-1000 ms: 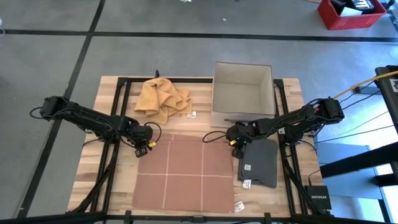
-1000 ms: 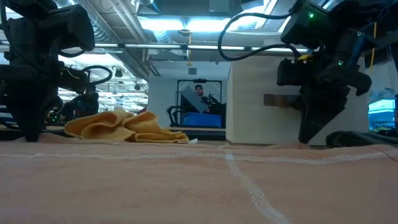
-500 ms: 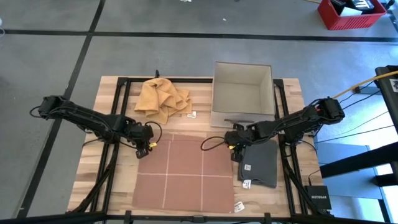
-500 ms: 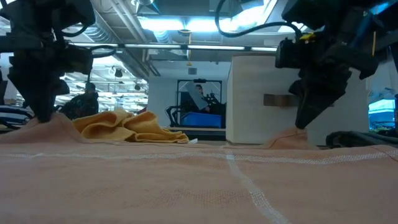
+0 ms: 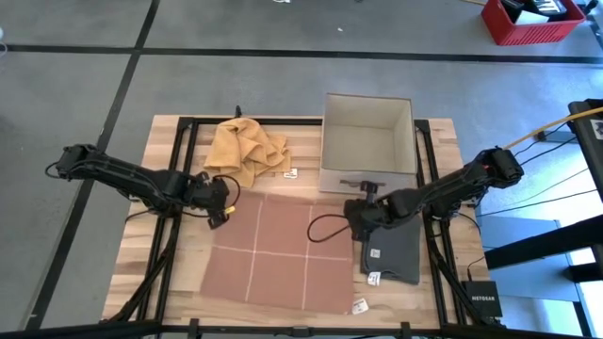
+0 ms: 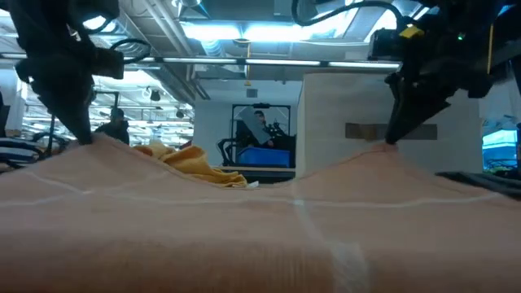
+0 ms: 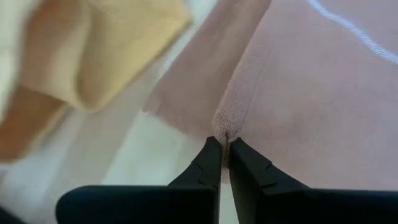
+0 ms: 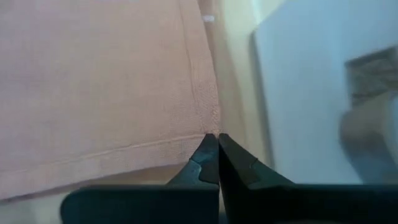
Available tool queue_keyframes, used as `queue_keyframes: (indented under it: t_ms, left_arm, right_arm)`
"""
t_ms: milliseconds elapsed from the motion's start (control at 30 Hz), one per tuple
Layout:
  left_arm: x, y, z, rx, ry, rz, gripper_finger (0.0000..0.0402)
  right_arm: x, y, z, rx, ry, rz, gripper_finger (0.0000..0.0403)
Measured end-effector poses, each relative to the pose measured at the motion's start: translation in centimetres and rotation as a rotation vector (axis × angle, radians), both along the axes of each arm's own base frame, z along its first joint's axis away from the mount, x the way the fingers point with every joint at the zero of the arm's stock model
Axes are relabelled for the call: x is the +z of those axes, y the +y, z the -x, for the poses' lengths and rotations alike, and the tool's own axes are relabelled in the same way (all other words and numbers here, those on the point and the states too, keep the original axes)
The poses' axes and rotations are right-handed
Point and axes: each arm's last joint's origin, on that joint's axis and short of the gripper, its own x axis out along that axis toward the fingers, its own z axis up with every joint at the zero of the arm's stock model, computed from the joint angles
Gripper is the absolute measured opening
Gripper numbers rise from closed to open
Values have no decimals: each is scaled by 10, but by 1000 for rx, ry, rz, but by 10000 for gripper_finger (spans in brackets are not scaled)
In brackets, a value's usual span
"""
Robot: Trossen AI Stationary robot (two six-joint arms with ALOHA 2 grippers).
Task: Fold towel
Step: Fold the light orange towel
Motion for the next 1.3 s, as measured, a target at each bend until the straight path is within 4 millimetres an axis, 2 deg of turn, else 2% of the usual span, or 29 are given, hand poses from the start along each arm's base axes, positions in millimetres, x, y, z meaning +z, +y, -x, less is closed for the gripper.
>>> queue_keyframes:
  t_ms: [100, 367, 700, 1033, 1200, 1300]
  left_arm:
    - [-4, 2, 0, 27, -1, -61, 8]
    - [-4, 6, 0, 110, -43, -186, 8]
    - [-34, 23, 4, 242, -46, -283, 11]
    - [-35, 32, -4, 205, -80, -323, 17]
    - [-34, 33, -5, 152, -68, -346, 43]
    - [-34, 33, -5, 154, -70, -346, 78]
  right_arm:
    - [-5, -1, 4, -21, 12, 43, 0]
    - [-2, -3, 4, -60, -12, 128, 0]
    - [-27, -8, 15, -152, 49, 156, 0]
    - [-33, -15, 17, -187, 48, 160, 3]
    - [-32, -17, 14, -195, 23, 151, 10]
    - [-32, -18, 13, -198, 25, 136, 35]
